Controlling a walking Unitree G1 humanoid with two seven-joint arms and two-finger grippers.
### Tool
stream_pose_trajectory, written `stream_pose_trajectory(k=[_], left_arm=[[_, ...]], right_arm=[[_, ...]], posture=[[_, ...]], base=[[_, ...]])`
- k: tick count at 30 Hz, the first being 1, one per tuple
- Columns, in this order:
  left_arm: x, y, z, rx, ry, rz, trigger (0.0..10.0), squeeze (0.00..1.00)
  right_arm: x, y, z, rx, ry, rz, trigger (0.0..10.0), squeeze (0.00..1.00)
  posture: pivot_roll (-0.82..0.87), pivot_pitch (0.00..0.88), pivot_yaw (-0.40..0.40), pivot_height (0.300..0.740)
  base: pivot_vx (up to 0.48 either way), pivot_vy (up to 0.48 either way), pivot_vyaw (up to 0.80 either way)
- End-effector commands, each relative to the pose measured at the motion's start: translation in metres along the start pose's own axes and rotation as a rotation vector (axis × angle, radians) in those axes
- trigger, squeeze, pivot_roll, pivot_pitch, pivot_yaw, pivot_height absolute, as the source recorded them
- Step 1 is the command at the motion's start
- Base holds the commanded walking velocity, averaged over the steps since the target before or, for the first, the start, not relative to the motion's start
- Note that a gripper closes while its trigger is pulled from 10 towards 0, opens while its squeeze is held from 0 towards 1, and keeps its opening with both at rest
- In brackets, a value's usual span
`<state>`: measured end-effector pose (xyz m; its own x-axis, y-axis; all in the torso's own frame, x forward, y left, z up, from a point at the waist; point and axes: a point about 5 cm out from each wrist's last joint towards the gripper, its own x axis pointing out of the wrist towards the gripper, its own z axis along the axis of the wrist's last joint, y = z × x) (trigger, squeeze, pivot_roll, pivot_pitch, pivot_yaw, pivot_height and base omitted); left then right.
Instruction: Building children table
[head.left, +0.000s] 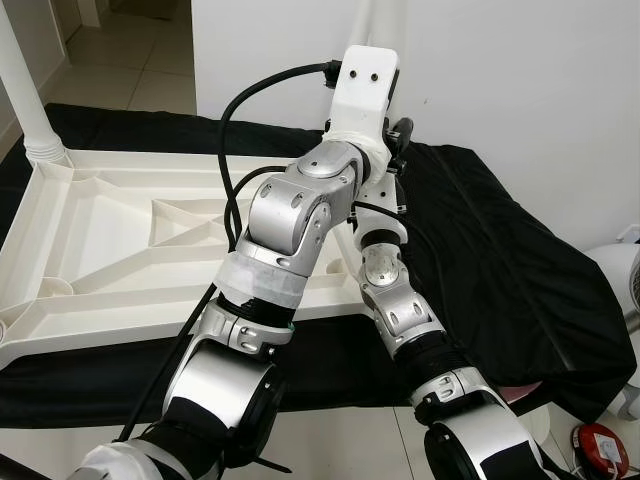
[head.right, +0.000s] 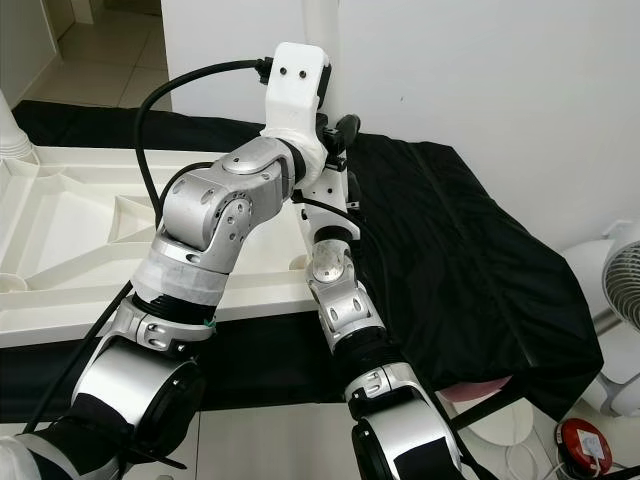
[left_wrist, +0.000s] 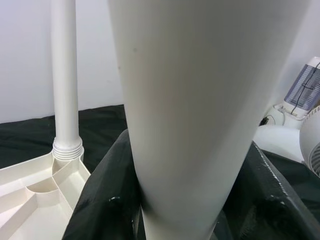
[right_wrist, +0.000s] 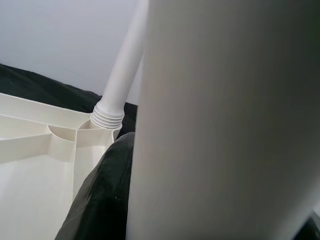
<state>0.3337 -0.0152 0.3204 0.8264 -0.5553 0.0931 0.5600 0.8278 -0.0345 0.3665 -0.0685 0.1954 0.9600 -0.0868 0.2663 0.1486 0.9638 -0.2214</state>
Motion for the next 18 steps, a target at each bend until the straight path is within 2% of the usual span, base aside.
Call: stream_pose_trajectory(k=[1,2,3,4,7,8,13,14,15,16,18], left_arm=[[0.000,-0.016,0.010,0.040,-0.040,-0.048,10.0,0.00],[0.000,-0.017,0.010,0.042,-0.046,-0.060,10.0,0.00],[0.000,-0.017,0.010,0.042,-0.046,-0.060,10.0,0.00],[-0.001,-0.020,0.011,0.045,-0.055,-0.082,10.0,0.00],[-0.002,-0.022,0.010,0.020,-0.056,-0.106,10.0,0.00],[-0.002,-0.023,0.011,0.007,-0.065,-0.125,10.0,1.00],[-0.003,-0.025,0.016,0.006,-0.096,-0.144,10.0,1.00],[-0.003,-0.025,0.018,0.010,-0.107,-0.145,10.0,0.16],[-0.003,-0.025,0.018,0.010,-0.107,-0.145,10.0,0.16],[-0.003,-0.024,0.021,0.001,-0.124,-0.138,10.0,0.00],[-0.003,-0.023,0.024,-0.006,-0.141,-0.129,10.0,0.00]], right_arm=[[-0.001,-0.001,-0.011,-0.021,0.052,-0.009,0.0,0.00],[0.000,-0.003,-0.011,-0.022,0.057,-0.023,4.8,0.00],[0.000,-0.003,-0.011,-0.022,0.057,-0.023,4.8,0.00],[0.001,-0.004,-0.011,-0.014,0.061,-0.028,10.0,0.00],[0.002,-0.004,-0.011,-0.012,0.061,-0.031,10.0,0.00],[0.003,-0.005,-0.011,-0.007,0.065,-0.034,10.0,0.00],[0.005,-0.007,-0.012,0.000,0.080,-0.043,10.0,0.00],[0.006,-0.008,-0.013,-0.005,0.088,-0.043,10.0,0.00],[0.006,-0.008,-0.013,-0.005,0.088,-0.043,10.0,0.00],[0.007,-0.008,-0.014,-0.003,0.096,-0.042,10.0,0.00],[0.007,-0.008,-0.014,-0.003,0.099,-0.042,10.0,0.00]], posture=[[0.03,0.000,-0.127,0.740],[0.03,0.000,-0.127,0.740],[0.03,0.000,-0.127,0.740],[0.03,0.000,-0.125,0.740],[0.03,0.000,-0.125,0.740],[0.03,0.000,-0.122,0.740],[0.03,0.000,-0.119,0.740],[0.03,0.000,-0.120,0.740],[0.03,0.000,-0.120,0.740],[0.03,0.000,-0.121,0.740],[0.03,0.000,-0.121,0.740]], base=[[0.000,0.000,0.00],[0.000,0.000,0.00],[0.000,0.000,0.00],[0.000,0.000,0.00],[0.000,0.000,0.00],[0.000,0.000,0.00],[0.000,0.000,0.00],[0.000,0.000,0.00],[0.000,0.000,0.00],[0.000,0.000,0.00],[0.000,0.000,0.00]])
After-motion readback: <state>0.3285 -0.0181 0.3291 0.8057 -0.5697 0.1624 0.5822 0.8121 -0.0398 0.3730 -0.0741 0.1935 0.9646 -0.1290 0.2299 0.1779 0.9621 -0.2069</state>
